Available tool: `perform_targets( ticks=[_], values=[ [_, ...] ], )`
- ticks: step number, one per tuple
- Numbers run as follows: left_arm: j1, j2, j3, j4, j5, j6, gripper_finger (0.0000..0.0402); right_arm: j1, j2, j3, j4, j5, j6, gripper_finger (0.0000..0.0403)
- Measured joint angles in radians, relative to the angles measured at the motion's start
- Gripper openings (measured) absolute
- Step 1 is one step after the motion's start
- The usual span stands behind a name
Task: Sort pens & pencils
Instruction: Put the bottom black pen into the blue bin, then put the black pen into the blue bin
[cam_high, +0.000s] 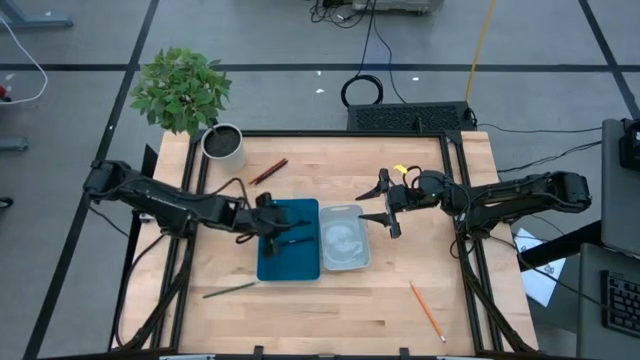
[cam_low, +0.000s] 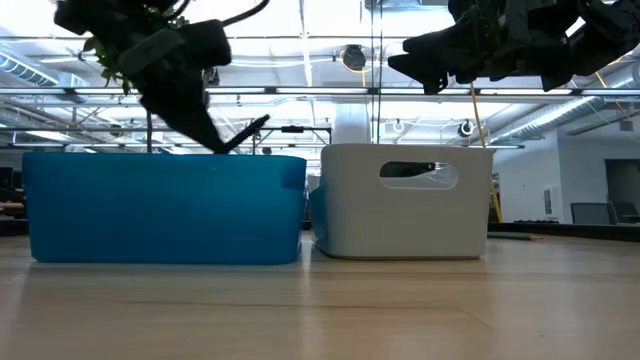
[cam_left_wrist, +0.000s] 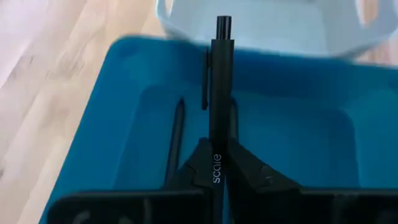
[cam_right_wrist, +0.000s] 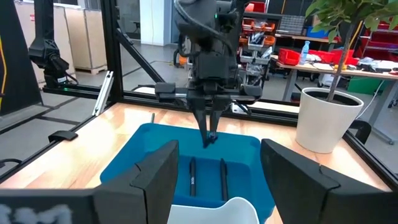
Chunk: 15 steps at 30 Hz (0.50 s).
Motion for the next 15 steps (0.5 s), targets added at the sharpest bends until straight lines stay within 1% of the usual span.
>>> perform_targets(
  ticks=[3, 10, 15],
  values=[
    [0.012, -0.003, 0.016, -0.007, 0.001, 0.001, 0.0028, 0.0, 0.003, 0.0, 0.001, 0.0, 0.001, 0.0215],
    [0.007, -0.001, 0.022, -0.006, 0.002, 0.0, 0.0112, 0.0, 0.004, 0.0, -0.009, 0.0, -0.002, 0.0215],
    [0.008, -0.001, 0.022, -0.012, 0.003, -0.001, 0.0152, 0.0, 0.004, 0.0, -0.011, 0.0, -0.002, 0.0215]
  ],
)
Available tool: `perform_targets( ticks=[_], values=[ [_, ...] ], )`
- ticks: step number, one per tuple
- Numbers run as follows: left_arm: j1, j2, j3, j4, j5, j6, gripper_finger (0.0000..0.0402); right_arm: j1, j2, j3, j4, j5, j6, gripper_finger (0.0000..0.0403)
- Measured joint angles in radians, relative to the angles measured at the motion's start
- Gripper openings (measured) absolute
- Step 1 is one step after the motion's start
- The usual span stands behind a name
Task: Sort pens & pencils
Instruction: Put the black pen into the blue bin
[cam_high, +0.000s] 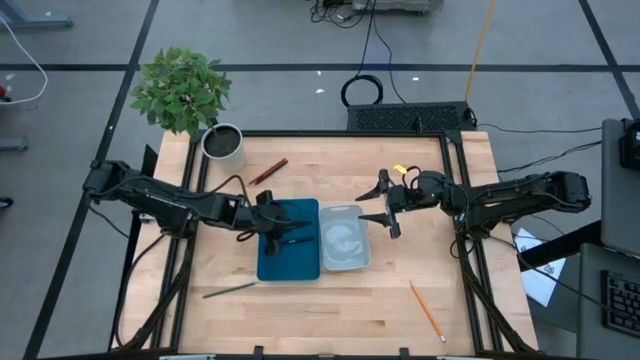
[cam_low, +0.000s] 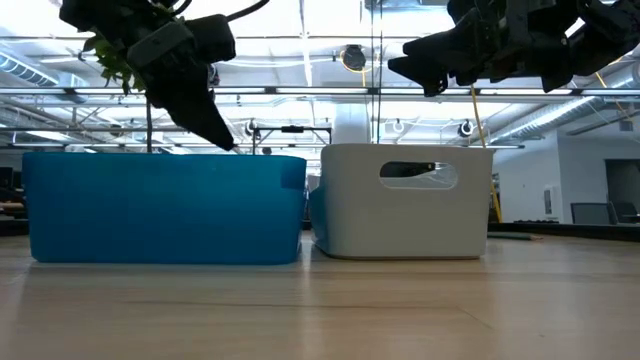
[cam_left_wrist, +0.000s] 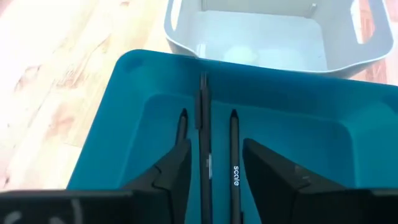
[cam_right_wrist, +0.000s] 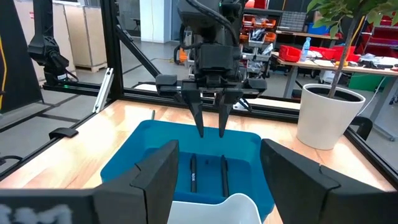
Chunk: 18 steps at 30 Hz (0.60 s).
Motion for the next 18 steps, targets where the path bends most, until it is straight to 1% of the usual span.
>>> perform_targets(
  ticks=[4, 7, 11, 16, 18],
  values=[
    [0.0, 0.0, 0.0, -0.024, 0.0, -0.019, 0.0171, 0.0, 0.0, 0.0, 0.0, 0.0, 0.0, 0.0215],
    [0.003, -0.004, 0.0, -0.028, 0.0, -0.013, 0.0175, 0.0, 0.0, 0.0, 0.0, 0.0, 0.0, 0.0215],
    [0.003, -0.05, 0.0, 0.002, -0.015, 0.047, 0.0176, 0.0, 0.0, 0.0, 0.0, 0.0, 0.0, 0.0215],
    [0.003, -0.155, -0.001, 0.066, -0.147, 0.12, 0.0177, 0.0, 0.0, 0.0, 0.006, 0.0, -0.008, 0.0215],
    [-0.002, -0.207, -0.019, 0.099, -0.205, 0.146, 0.0177, 0.0, 0.0, 0.0, 0.018, 0.0, -0.008, 0.0215]
  ],
)
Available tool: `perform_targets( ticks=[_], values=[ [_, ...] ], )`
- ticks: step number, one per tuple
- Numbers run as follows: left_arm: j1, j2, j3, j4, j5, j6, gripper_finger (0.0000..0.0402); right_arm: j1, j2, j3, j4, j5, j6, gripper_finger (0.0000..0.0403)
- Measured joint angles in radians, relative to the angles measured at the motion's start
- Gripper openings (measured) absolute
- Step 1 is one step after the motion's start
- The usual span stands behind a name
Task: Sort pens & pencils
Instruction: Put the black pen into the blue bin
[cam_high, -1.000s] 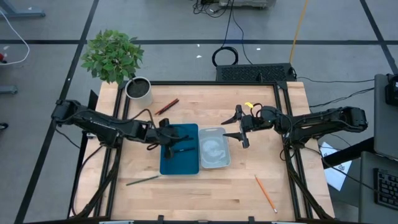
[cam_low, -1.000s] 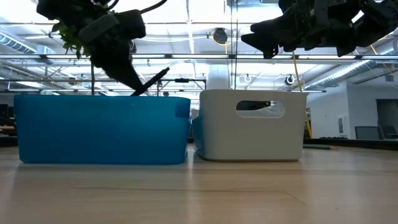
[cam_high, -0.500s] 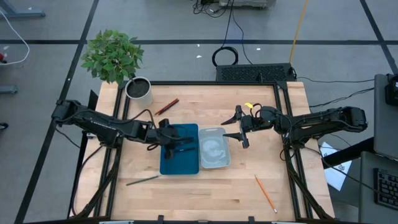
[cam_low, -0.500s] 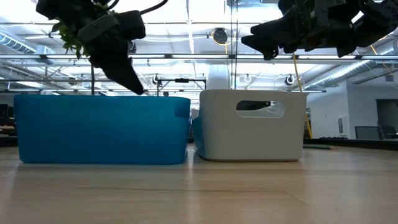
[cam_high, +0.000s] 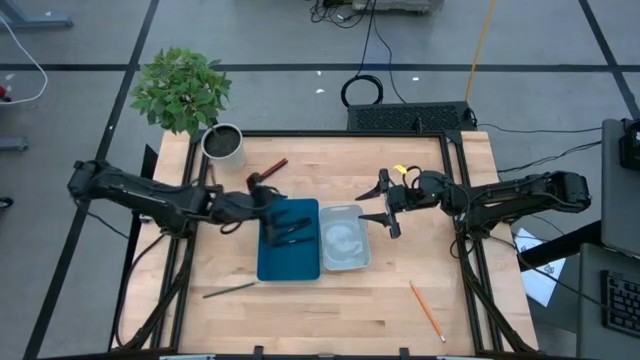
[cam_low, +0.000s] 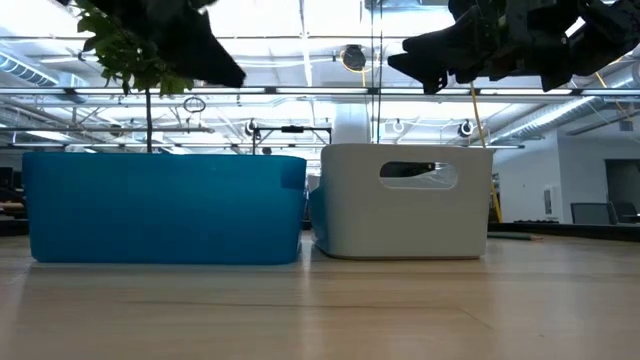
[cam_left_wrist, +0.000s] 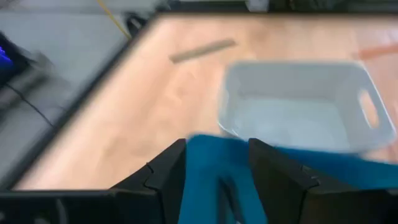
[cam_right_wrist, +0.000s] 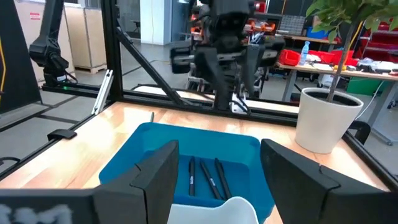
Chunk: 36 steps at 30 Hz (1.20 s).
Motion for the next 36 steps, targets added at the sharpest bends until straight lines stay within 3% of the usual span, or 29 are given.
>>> perform_targets(
  ticks=[3, 8, 14, 17, 33, 36],
  values=[
    [-0.008, -0.086, -0.064, 0.099, -0.052, 0.044, 0.0177, 0.0, 0.0, 0.0, 0.007, 0.0, 0.0, 0.0215],
    [-0.007, -0.237, -0.253, 0.344, -0.054, 0.108, 0.0177, 0.0, 0.0, 0.0, 0.025, 0.008, -0.004, 0.0215],
    [0.018, -0.344, -0.448, 0.616, 0.111, 0.217, 0.0177, 0.0, 0.0, 0.0, 0.036, 0.128, -0.026, 0.0215],
    [0.024, -0.358, -0.492, 0.711, 0.131, 0.246, 0.0177, 0.0, 0.0, 0.0, 0.035, 0.154, -0.027, 0.0215],
    [0.025, -0.357, -0.498, 0.726, 0.122, 0.247, 0.0177, 0.0, 0.0, 0.0, 0.031, 0.155, -0.019, 0.0215],
    [0.026, -0.353, -0.497, 0.724, 0.042, 0.165, 0.0177, 0.0, 0.0, 0.0, 0.031, 0.155, -0.019, 0.0215]
  ],
)
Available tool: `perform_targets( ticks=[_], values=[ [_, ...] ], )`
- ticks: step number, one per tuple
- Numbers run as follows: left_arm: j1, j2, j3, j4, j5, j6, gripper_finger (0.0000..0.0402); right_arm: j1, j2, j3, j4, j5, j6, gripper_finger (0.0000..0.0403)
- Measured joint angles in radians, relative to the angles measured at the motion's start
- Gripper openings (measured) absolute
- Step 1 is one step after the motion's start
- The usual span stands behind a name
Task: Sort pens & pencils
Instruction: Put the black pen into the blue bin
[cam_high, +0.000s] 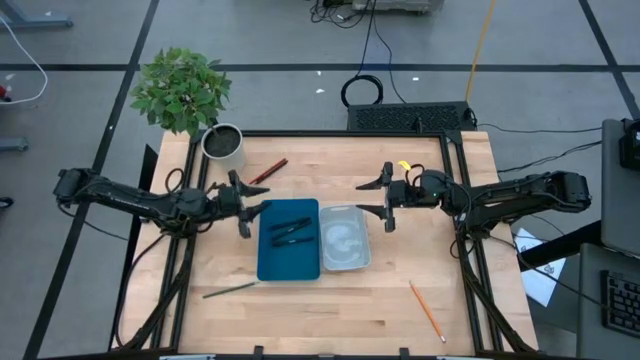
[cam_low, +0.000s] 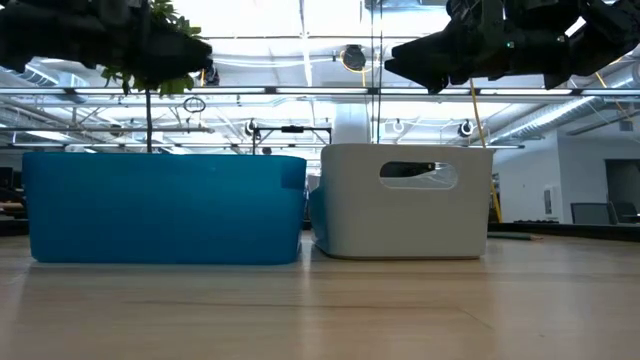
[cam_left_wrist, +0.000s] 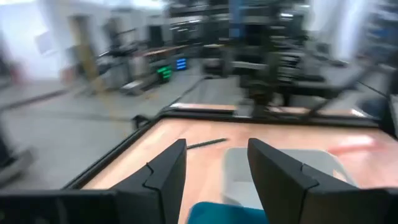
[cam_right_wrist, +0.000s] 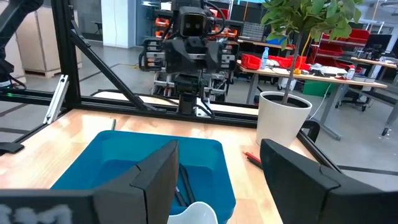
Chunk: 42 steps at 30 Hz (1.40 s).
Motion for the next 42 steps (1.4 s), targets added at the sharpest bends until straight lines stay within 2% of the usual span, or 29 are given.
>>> perform_targets(
  ticks=[4, 8, 11, 15, 21, 26, 29, 33, 38, 42],
  values=[
    [0.03, 0.007, 0.009, -0.083, -0.132, -0.106, 0.0177, 0.0, 0.0, 0.0, 0.0, 0.0, 0.0, 0.0215],
    [0.102, 0.048, 0.098, -0.328, -0.143, -0.304, 0.0177, 0.0, 0.0, 0.0, 0.0, 0.0, 0.0, 0.0215],
    [0.164, 0.126, 0.215, -0.527, -0.136, -0.405, 0.0177, 0.0, 0.0, 0.0, 0.005, 0.001, -0.008, 0.0215],
    [0.26, 0.278, 0.388, -0.742, -0.059, -0.438, 0.0177, -0.003, 0.0, 0.0, 0.008, 0.002, -0.045, 0.0215],
    [0.407, 0.525, 0.632, -1.022, 0.167, -0.374, 0.0177, -0.026, 0.0, 0.0, 0.084, 0.002, -0.124, 0.0215],
    [0.504, 0.667, 0.749, -1.228, 0.189, -0.321, 0.0177, -0.07, -0.001, 0.0, 0.104, 0.002, -0.163, 0.0215],
    [0.575, 0.715, 0.769, -1.251, 0.209, -0.287, 0.0177, -0.11, 0.0, 0.0, 0.11, 0.002, -0.191, 0.0215],
    [0.697, 0.767, 0.77, -1.17, 0.376, -0.223, 0.0177, -0.174, -0.001, 0.0, 0.132, 0.002, -0.219, 0.0215],
    [0.82, 0.855, 0.771, -1.062, 0.582, -0.192, 0.0177, -0.242, -0.001, 0.0, 0.103, 0.003, -0.168, 0.0215],
    [0.845, 0.935, 0.799, -1.068, 0.633, -0.174, 0.0177, -0.271, 0.0, 0.0, 0.103, 0.002, -0.155, 0.0215]
  ],
)
